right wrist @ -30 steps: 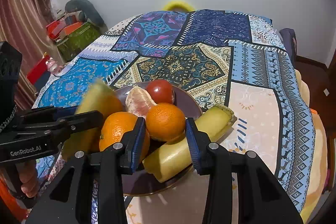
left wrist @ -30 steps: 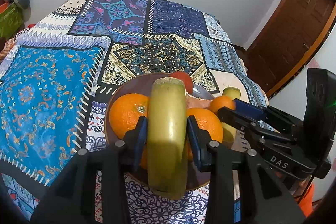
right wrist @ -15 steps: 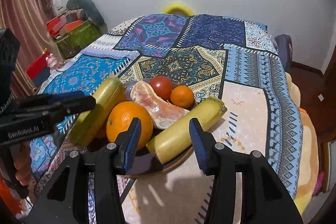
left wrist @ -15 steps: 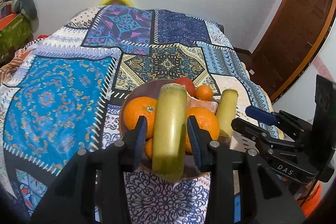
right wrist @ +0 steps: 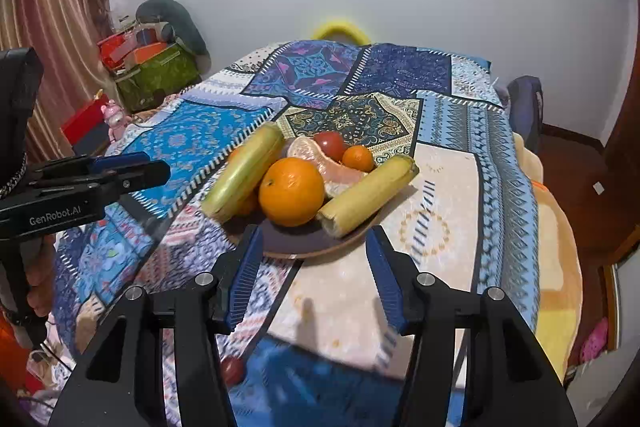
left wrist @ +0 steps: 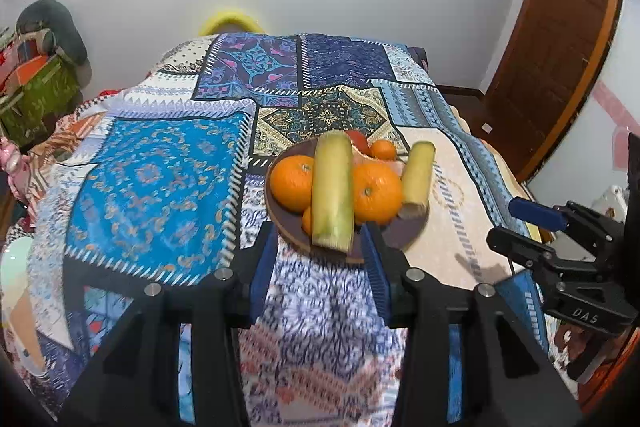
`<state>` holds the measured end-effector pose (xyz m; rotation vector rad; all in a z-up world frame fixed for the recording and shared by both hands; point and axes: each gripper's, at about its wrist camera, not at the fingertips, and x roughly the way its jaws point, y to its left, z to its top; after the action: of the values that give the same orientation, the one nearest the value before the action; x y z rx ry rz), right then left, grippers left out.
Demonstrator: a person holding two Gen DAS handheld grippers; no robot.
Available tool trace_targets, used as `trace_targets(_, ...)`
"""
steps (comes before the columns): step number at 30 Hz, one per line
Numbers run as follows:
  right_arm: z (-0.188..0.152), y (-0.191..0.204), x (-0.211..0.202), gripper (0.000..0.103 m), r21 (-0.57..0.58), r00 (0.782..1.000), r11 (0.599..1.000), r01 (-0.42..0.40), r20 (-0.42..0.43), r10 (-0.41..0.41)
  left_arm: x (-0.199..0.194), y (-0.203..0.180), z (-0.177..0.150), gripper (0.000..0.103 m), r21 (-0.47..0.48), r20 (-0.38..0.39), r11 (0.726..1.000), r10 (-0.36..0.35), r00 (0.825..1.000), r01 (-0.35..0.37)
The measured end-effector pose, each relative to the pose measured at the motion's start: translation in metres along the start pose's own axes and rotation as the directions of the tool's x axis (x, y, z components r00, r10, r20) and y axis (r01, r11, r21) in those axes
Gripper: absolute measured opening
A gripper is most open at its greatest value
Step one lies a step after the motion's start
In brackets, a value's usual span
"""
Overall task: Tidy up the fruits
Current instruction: 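Grasp a red date from the quilt with the right gripper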
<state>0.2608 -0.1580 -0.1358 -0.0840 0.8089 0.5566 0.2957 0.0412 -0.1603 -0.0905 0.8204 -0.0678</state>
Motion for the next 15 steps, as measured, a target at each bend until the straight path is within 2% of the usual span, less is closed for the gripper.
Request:
trace_targets(5, -0.015, 0.014, -0.023, 0.050, -0.010, 1.000, 1.000, 0.010, 0.009, -0.010, -0.032, -0.002, -0.017, 0.055, 0.033, 0.036, 0.999, 0.020, 0.999, -0.021)
trace_targets(8, -0.025, 0.019, -0.032, 0.050, -0.007, 1.000, 1.000, 0.006, 0.010, -0.006, -0.046, -0.002, -0.026, 0.058, 0.052, 0.046, 0.998, 0.034, 0.998, -0.037)
trace_targets(15, -0.047, 0.030, -0.036, 0.050, 0.004, 0.999, 1.000, -0.014, -0.032, 0.014, -0.056, 0.002, -0.053, 0.070, 0.061, 0.021, 0.997, 0.047, 0.999, -0.048)
